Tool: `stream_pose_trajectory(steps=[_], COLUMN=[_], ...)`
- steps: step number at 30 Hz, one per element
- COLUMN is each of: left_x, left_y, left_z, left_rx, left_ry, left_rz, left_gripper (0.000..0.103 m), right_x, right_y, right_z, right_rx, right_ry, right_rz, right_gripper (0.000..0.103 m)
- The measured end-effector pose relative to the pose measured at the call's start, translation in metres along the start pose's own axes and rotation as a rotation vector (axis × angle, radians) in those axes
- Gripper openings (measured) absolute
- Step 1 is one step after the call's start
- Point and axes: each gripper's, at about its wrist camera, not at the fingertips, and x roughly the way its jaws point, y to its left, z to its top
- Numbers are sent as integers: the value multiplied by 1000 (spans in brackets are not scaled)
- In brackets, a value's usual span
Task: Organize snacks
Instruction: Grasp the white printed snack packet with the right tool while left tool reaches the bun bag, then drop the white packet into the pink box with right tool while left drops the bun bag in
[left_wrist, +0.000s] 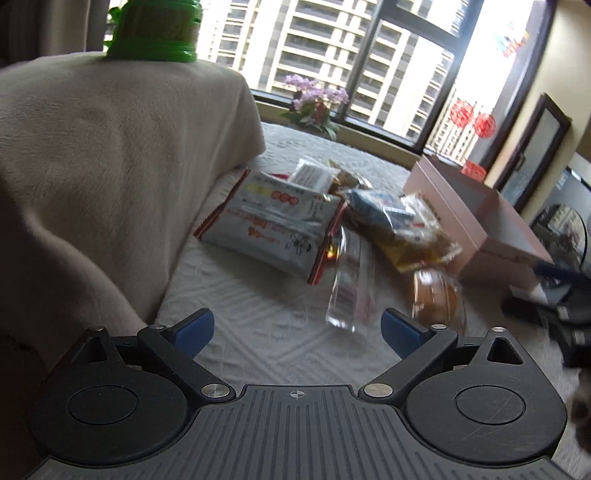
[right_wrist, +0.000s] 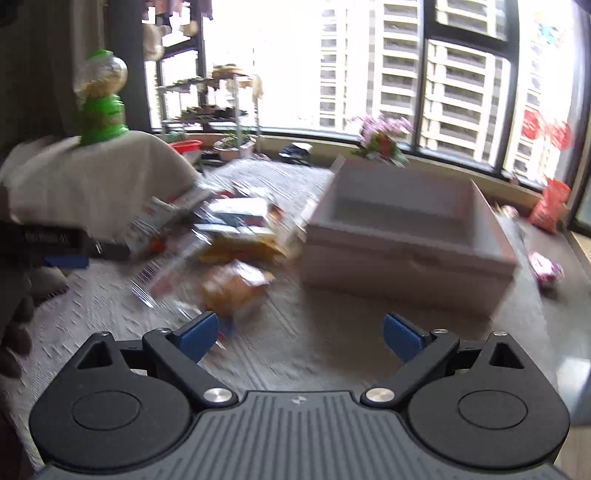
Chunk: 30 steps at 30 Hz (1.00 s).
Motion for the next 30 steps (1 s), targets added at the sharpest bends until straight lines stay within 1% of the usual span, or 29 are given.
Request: stream_pose_trajectory(steps=[1, 2, 3, 5, 6, 8, 9, 10, 11, 12, 13, 14, 15, 17, 19, 20, 22, 24, 25, 26, 27, 28, 29, 30], left_x=[-5, -10, -14, -23, -24, -26, -27, -28, -28, -29, -29, -29, -28, -23, -17, -14, -6, 3, 10, 16, 22, 31, 38, 48], left_y=[0, 0, 3, 12, 14, 15, 16, 17, 18, 19, 19, 19, 17, 12, 1, -6, -23, -42, -52, -62, -72, -85, -98, -110], left_z=[-5, -11, -16, -25, -27, -30, -32, -33, -33, -34, -35, -35, -36, -35, -34, -31, -27, -20, -15, -10, -6, 0, 4, 6], left_rx=[47, 77, 87, 77, 76, 86, 86, 85, 85, 86, 86, 87, 89, 99, 108, 112, 126, 118, 108, 103, 107, 137, 183, 231], left_ry=[21, 37, 47, 58, 57, 55, 53, 52, 51, 50, 49, 50, 51, 51, 53, 53, 48, 43, 36, 26, 12, -9, -31, -44], left_rz=[0, -3, -16, -51, -65, -80, -85, -92, -101, -110, -119, -130, -140, -164, -194, -209, -248, -291, -311, -310, -293, -260, -215, -162], left_gripper=[98, 93, 90, 77, 76, 76, 76, 76, 76, 76, 76, 76, 76, 76, 76, 76, 76, 76, 76, 76, 76, 76, 76, 76], right_x=[8, 18, 29, 58, 74, 106, 124, 139, 156, 169, 179, 179, 171, 145, 103, 81, 42, 15, 6, -2, -8, -12, -12, -14], right_y=[13, 27, 39, 71, 87, 119, 137, 151, 165, 173, 177, 177, 173, 151, 116, 99, 69, 27, 7, -10, -24, -35, -47, -56], right_z=[16, 31, 43, 71, 82, 99, 104, 105, 104, 102, 99, 96, 94, 91, 80, 73, 58, 40, 31, 20, 8, -2, -11, -22], right_rx=[-73, -136, -184, -270, -298, -350, -400, -450, -500, -529, -543, -535, -522, -421, -289, -250, -187, -101, -56, -18, 15, 44, 70, 89], right_ry=[-29, -52, -69, -77, -68, -40, -26, -13, 21, 74, 144, 165, 169, 248, 246, 226, 172, 129, 116, 106, 101, 101, 109, 119], right_rz=[44, 73, 95, 171, 210, 257, 249, 225, 194, 178, 182, 178, 177, 257, 315, 305, 233, 138, 66, -5, -67, -112, -133, -135], right_gripper=[97, 97, 97, 97, 97, 97, 97, 94, 92, 88, 86, 80, 76, 76, 76, 76, 76, 76, 76, 76, 76, 77, 77, 77])
